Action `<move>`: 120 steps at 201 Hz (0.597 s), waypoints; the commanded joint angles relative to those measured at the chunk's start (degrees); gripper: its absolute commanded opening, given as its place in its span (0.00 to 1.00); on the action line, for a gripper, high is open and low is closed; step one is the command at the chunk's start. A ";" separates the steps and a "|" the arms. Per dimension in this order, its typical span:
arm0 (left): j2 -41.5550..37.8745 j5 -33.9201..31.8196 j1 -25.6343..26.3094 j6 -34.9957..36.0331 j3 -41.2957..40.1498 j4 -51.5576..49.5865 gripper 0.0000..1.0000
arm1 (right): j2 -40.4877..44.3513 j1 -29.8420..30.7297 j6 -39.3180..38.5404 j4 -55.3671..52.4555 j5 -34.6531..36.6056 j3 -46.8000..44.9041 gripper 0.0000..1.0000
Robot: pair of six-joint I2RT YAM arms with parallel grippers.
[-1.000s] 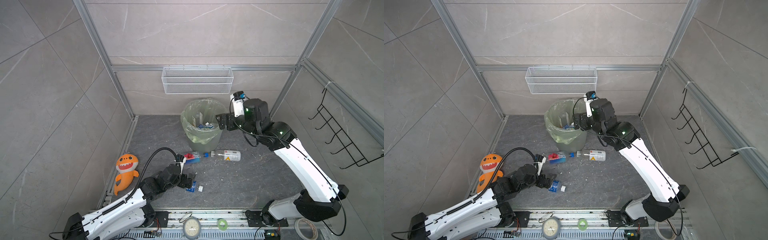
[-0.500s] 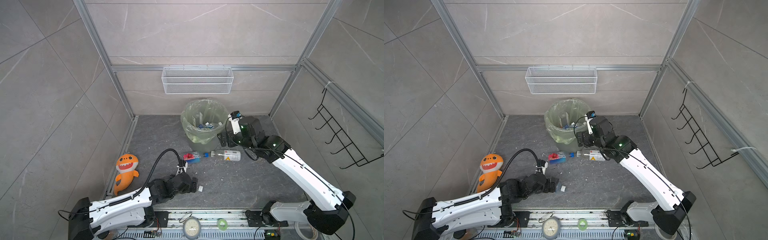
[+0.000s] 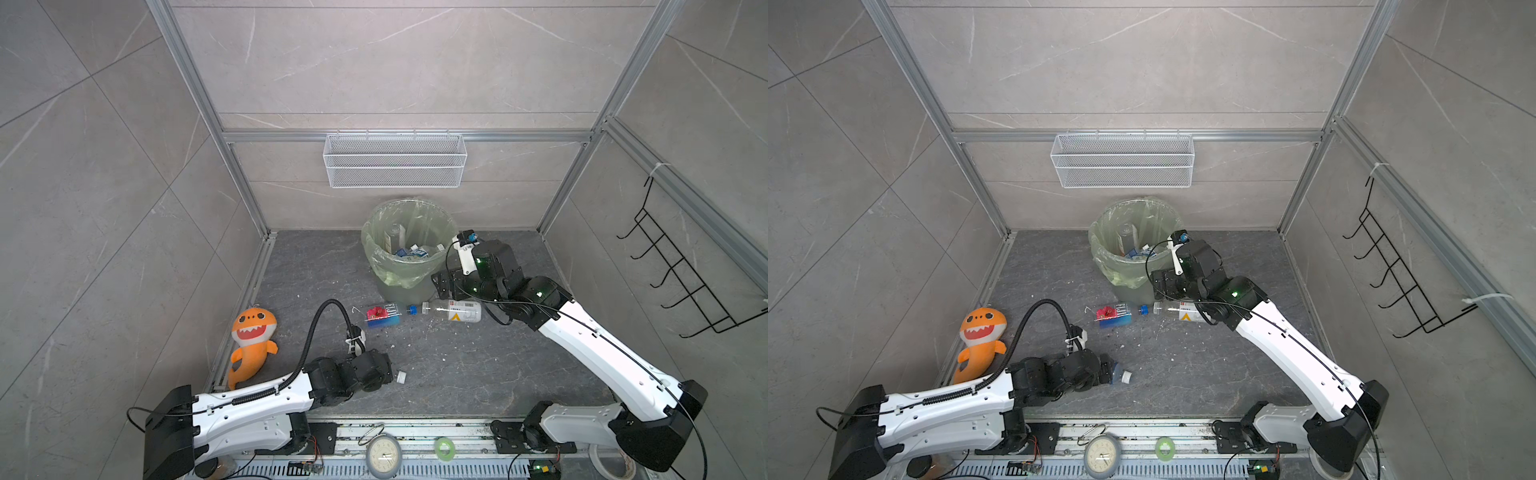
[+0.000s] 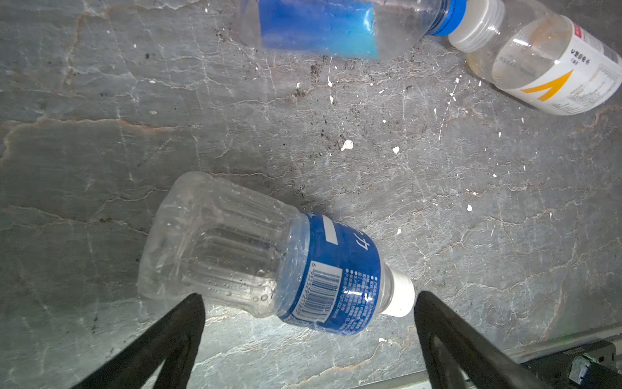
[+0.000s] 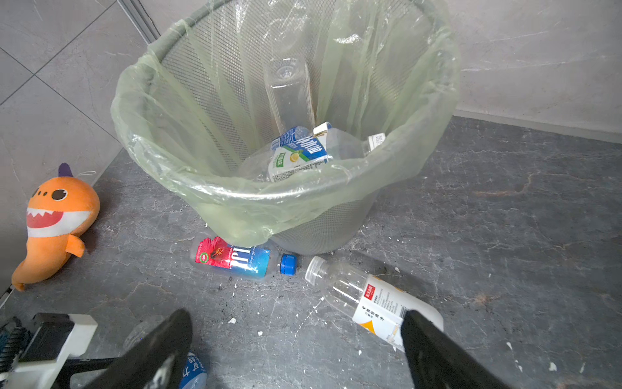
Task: Throw the plastic bottles in the bin
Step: Pick up the plastic bottle from the center of the table.
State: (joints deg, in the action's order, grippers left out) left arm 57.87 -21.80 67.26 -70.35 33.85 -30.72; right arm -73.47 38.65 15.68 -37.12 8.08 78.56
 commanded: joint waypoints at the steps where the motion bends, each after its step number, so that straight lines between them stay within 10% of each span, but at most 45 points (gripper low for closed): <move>1: 1.68 0.79 0.24 -2.75 0.57 0.28 0.99 | 0.60 0.24 1.18 1.33 -0.97 -1.17 0.99; 120: 11.60 1.88 -6.69 12.73 2.02 8.59 0.97 | 4.15 0.27 2.42 0.66 -0.42 -5.77 0.99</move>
State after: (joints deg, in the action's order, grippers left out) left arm 66.92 -20.49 62.08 -63.66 33.93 -23.92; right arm -70.72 38.65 16.97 -36.14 7.44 74.11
